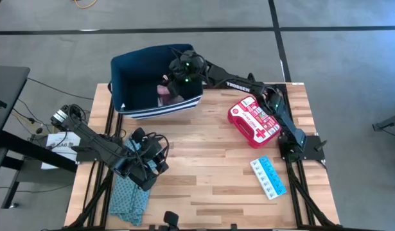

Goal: Pick & place medical supplies in basket/bin
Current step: Put the pink pill dispenser into theblue bin, then put the blue white pill organizer into theblue bin

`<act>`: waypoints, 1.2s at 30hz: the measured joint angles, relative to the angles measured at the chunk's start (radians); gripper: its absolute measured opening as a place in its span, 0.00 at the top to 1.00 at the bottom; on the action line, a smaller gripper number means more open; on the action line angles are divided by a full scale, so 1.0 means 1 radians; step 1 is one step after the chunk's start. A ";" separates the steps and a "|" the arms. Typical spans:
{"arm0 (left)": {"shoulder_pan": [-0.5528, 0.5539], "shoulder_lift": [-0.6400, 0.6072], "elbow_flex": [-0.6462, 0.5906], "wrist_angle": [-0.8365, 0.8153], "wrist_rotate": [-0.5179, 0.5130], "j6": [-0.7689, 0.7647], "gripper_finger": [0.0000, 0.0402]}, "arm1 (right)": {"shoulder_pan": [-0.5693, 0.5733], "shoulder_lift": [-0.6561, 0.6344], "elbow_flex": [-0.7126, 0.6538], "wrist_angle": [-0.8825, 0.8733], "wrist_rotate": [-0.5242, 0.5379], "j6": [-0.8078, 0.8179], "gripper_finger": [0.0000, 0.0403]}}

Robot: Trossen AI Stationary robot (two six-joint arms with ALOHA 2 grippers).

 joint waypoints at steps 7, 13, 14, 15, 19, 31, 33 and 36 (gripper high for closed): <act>0.000 0.000 0.000 0.000 0.036 -0.032 0.57 | 0.022 -0.044 0.116 -0.106 0.004 0.002 0.52; 0.000 0.000 0.000 0.000 0.042 -0.033 0.57 | 0.073 -0.201 0.114 -0.252 0.107 -0.112 0.51; 0.000 0.000 0.000 0.000 0.043 -0.033 0.57 | 0.085 -0.232 0.113 -0.312 0.137 -0.126 0.52; -0.001 0.000 0.000 0.002 0.045 -0.034 0.57 | 0.096 -0.259 0.113 -0.364 0.169 -0.133 0.52; -0.012 0.000 0.000 0.007 0.057 -0.047 0.57 | 0.158 -0.379 0.113 -0.608 0.225 -0.136 0.55; -0.079 0.000 0.000 0.008 -0.004 -0.116 0.57 | 0.526 -0.598 0.067 -1.255 0.396 0.260 0.63; -0.087 0.000 0.000 0.009 -0.014 -0.121 0.57 | 0.616 -0.632 -0.002 -1.230 0.429 0.361 0.64; -0.104 0.000 0.000 0.011 -0.042 -0.122 0.57 | 0.738 -0.650 -0.064 -1.275 0.444 0.394 0.68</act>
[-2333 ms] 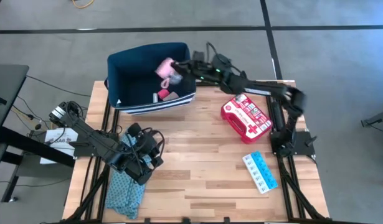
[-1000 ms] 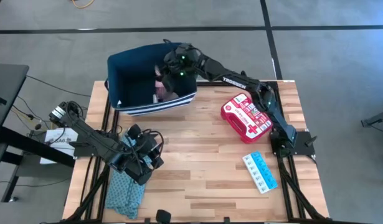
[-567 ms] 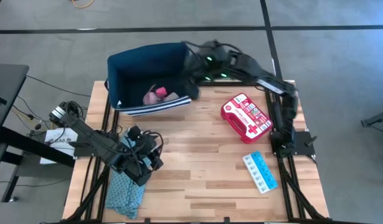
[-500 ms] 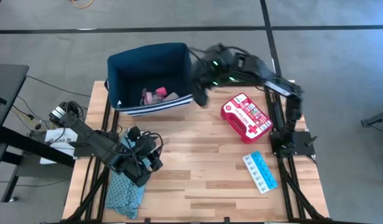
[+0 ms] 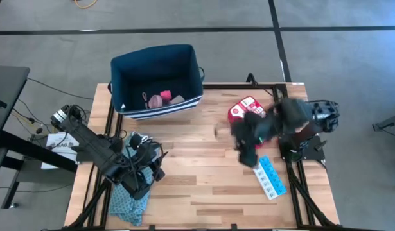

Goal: Pick & place medical supplies in basket/bin
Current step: Put the blue white pill organizer into theblue bin

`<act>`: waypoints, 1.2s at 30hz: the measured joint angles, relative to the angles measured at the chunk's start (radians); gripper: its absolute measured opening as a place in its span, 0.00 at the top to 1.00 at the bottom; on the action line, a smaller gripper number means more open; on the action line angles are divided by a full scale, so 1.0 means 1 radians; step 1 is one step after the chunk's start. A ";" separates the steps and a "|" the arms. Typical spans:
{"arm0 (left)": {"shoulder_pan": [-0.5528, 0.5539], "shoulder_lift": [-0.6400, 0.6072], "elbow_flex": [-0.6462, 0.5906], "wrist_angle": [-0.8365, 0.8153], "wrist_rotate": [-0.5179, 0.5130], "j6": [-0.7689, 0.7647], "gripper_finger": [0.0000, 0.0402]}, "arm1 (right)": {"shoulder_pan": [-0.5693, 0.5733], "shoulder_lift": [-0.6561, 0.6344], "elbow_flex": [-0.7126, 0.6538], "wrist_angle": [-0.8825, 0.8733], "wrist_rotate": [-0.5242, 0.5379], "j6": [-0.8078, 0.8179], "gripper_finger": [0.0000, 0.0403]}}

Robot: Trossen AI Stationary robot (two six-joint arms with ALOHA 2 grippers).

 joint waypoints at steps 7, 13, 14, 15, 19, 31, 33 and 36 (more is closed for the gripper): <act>-0.039 -0.001 -0.003 0.015 -0.034 -0.005 0.57 | 0.192 -0.022 -0.300 0.002 0.097 0.057 0.82; -0.078 0.025 -0.005 0.014 -0.052 -0.015 0.57 | 0.287 -0.092 -0.692 0.223 -0.214 0.028 0.96; -0.083 0.031 -0.005 0.015 -0.054 -0.015 0.57 | 0.300 -0.118 -0.754 0.296 -0.226 0.030 0.98; -0.086 0.040 -0.005 0.015 -0.056 -0.015 0.57 | 0.310 -0.146 -0.821 0.375 -0.228 0.037 0.99; -0.089 0.080 -0.005 0.018 -0.055 -0.024 0.57 | 0.332 -0.269 -1.048 0.531 -0.229 0.177 0.98; -0.084 0.164 -0.005 0.049 -0.059 -0.058 0.57 | 0.450 -0.527 -1.507 0.694 -0.042 0.823 1.00; -0.084 0.164 -0.005 0.066 -0.060 -0.058 0.57 | 0.466 -0.525 -1.552 0.751 -0.042 0.866 1.00; -0.084 0.164 -0.005 0.071 -0.066 -0.056 0.57 | 0.474 -0.494 -1.593 0.832 -0.038 0.900 1.00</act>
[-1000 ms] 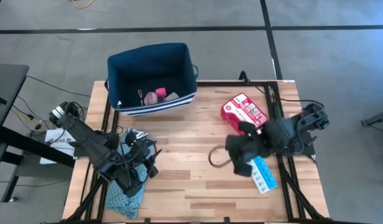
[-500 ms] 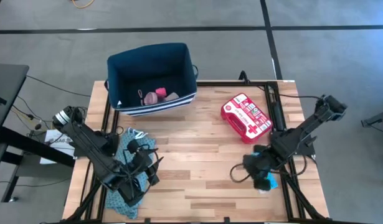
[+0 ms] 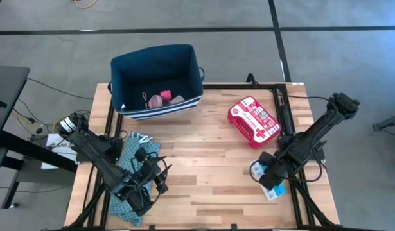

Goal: Pick & place medical supplies in basket/bin
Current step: Put the blue white pill organizer into theblue bin

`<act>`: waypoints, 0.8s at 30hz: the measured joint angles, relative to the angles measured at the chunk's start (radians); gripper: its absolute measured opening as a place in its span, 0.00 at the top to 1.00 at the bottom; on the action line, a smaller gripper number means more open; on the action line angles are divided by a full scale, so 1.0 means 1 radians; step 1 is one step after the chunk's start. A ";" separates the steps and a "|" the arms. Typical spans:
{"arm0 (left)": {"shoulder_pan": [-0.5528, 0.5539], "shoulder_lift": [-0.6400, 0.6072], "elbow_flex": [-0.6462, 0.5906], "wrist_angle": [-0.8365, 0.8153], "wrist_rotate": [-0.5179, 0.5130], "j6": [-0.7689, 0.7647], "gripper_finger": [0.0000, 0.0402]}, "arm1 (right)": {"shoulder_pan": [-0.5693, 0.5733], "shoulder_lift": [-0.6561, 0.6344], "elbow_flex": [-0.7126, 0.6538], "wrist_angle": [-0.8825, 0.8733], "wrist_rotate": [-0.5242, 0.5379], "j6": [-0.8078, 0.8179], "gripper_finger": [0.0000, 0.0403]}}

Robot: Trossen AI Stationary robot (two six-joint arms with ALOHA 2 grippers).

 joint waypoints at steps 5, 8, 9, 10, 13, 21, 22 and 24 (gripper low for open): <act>0.006 0.000 0.000 0.005 -0.015 0.009 0.57 | -0.036 0.066 -0.020 0.260 0.108 -0.125 1.00; 0.011 0.000 0.000 0.005 -0.034 0.010 0.57 | -0.088 0.109 -0.023 0.549 0.210 -0.339 1.00; 0.013 0.000 0.000 0.005 -0.040 0.010 0.57 | -0.108 0.122 -0.019 0.646 0.230 -0.404 1.00; 0.013 0.000 0.000 0.005 -0.042 0.010 0.57 | -0.129 0.139 -0.018 0.731 0.242 -0.453 1.00; 0.021 0.000 0.000 0.007 -0.045 0.031 0.57 | -0.189 0.174 -0.022 0.909 0.252 -0.507 1.00; 0.045 0.000 0.000 0.007 0.039 0.039 0.57 | -0.231 0.169 0.006 0.888 0.135 -0.440 1.00; 0.048 0.000 0.000 0.007 0.050 0.032 0.57 | -0.218 0.169 0.015 0.848 0.133 -0.430 1.00; 0.058 0.000 0.000 0.007 0.072 0.015 0.57 | -0.180 0.177 0.017 0.790 0.129 -0.426 1.00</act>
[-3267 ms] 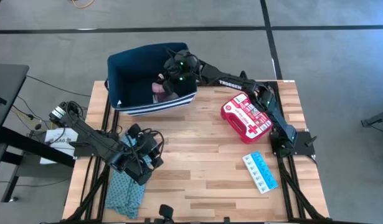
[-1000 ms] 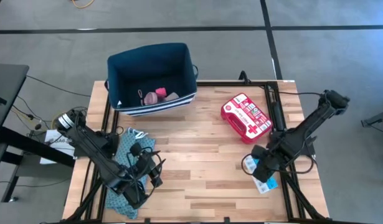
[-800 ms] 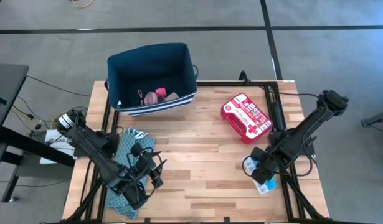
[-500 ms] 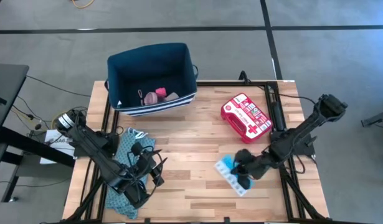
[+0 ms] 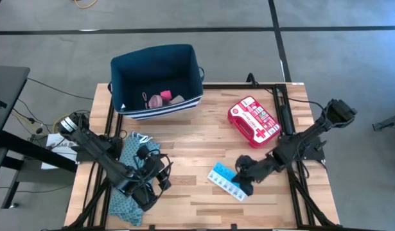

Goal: Pick & place medical supplies in basket/bin
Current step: Put the blue white pill organizer into theblue bin

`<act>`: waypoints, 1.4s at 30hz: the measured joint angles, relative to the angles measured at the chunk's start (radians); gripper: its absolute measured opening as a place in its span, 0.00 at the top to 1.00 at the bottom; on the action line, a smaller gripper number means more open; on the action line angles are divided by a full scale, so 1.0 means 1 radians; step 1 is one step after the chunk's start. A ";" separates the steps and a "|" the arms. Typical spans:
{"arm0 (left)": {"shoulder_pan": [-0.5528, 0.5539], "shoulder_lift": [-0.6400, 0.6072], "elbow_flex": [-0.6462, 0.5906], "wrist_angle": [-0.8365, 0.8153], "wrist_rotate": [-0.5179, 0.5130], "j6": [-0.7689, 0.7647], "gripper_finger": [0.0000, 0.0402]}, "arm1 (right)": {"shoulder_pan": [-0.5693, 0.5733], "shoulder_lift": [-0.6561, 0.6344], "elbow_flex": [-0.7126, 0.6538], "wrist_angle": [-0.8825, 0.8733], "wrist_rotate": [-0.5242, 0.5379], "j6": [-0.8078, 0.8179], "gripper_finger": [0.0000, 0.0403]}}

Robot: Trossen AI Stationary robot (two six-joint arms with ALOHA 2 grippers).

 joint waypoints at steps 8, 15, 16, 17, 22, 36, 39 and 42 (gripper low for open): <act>0.030 0.000 0.000 0.110 0.067 0.151 0.57 | 0.136 0.153 0.002 -0.007 0.135 0.123 1.00; 0.065 0.000 0.000 0.366 0.105 0.446 0.57 | 0.028 0.335 0.022 0.175 0.202 0.090 1.00; 0.072 0.000 0.000 0.389 0.115 0.481 0.57 | 0.001 0.354 0.028 0.211 0.200 0.047 1.00; 0.078 0.000 0.000 0.410 0.123 0.513 0.57 | -0.024 0.370 0.033 0.256 0.196 -0.007 1.00; 0.128 0.002 0.000 0.433 0.208 0.568 0.57 | -0.140 0.383 0.103 0.336 0.195 -0.249 1.00; 0.189 0.284 -0.001 0.652 0.196 0.696 0.70 | -0.242 0.256 0.244 0.170 0.101 -0.578 1.00; 0.193 0.295 -0.001 0.687 0.220 0.735 0.82 | -0.267 0.246 0.249 0.214 0.098 -0.577 1.00; 0.198 0.295 0.000 0.704 0.222 0.740 0.96 | -0.298 0.249 0.246 0.213 0.064 -0.577 1.00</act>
